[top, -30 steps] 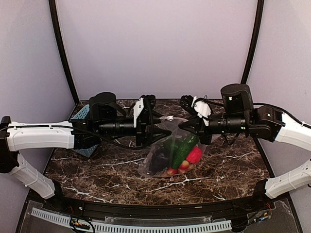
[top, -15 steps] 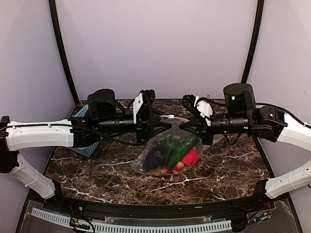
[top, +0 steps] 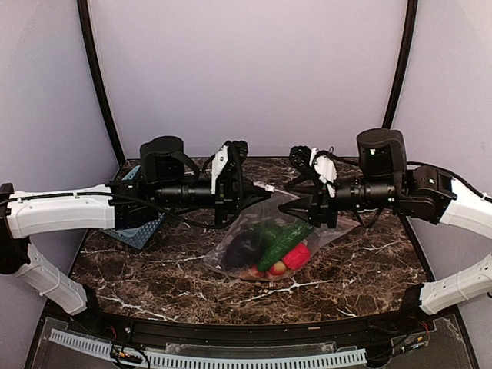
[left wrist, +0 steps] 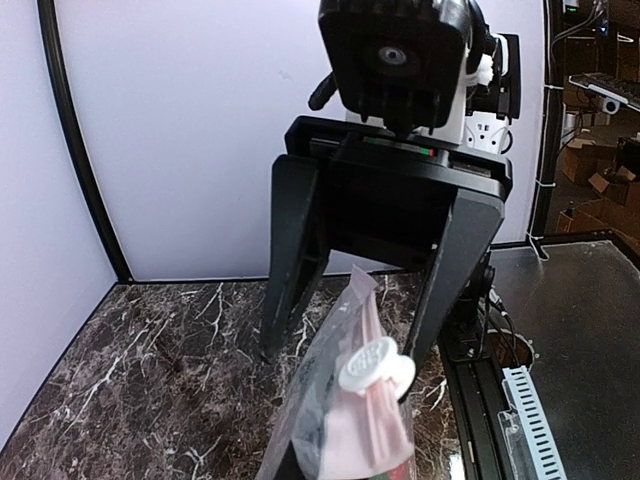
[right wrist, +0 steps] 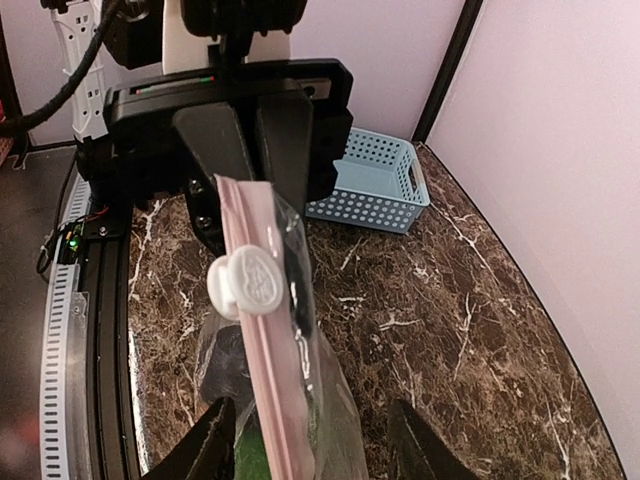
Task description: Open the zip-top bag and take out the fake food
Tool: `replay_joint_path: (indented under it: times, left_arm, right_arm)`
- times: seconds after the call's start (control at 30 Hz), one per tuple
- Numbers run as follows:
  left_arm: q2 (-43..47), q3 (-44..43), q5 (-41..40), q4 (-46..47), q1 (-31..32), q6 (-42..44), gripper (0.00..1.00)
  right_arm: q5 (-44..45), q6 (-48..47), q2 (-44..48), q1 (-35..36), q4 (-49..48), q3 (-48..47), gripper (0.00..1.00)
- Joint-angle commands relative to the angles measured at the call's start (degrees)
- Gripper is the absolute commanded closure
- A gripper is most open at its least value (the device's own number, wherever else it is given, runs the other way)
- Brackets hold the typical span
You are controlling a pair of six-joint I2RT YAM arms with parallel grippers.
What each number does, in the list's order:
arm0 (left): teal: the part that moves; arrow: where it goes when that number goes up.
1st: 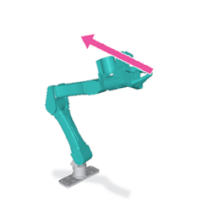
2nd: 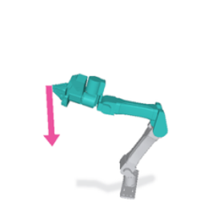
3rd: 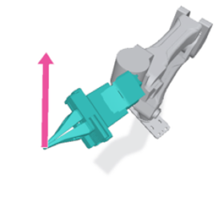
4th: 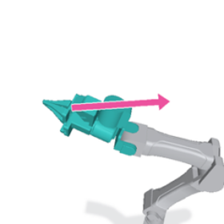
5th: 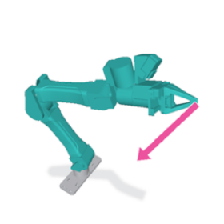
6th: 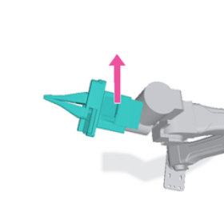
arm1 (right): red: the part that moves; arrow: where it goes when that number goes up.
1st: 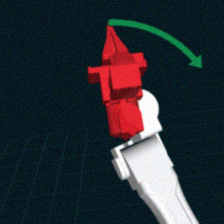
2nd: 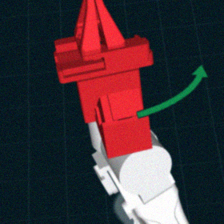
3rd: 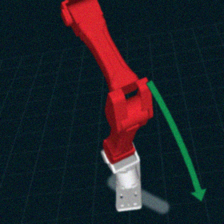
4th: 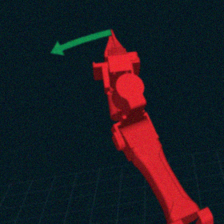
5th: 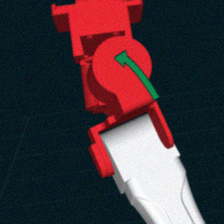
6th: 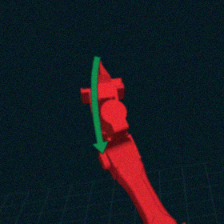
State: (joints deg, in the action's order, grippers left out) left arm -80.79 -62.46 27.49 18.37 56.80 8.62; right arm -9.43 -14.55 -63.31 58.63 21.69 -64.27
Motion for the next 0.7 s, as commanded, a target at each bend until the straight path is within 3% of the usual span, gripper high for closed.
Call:
replay_joint_path:
  times: [0.0,0.37,0.67]
  left_arm:
    - [0.5,-2.6,2.5,-1.6,0.0,-1.3,0.99]
    - [-0.1,-4.5,3.1,-4.2,-0.1,-3.0,0.99]
    - [-1.1,-5.7,2.5,-5.5,-0.5,-4.7,0.99]
  right_arm:
    - [-2.7,-1.0,-1.1,0.4,-1.9,-5.2,0.50]
    - [-3.4,-3.2,-5.1,1.2,-1.8,-9.3,0.56]
    - [-2.3,-5.5,-4.4,3.5,-0.3,-7.8,0.52]
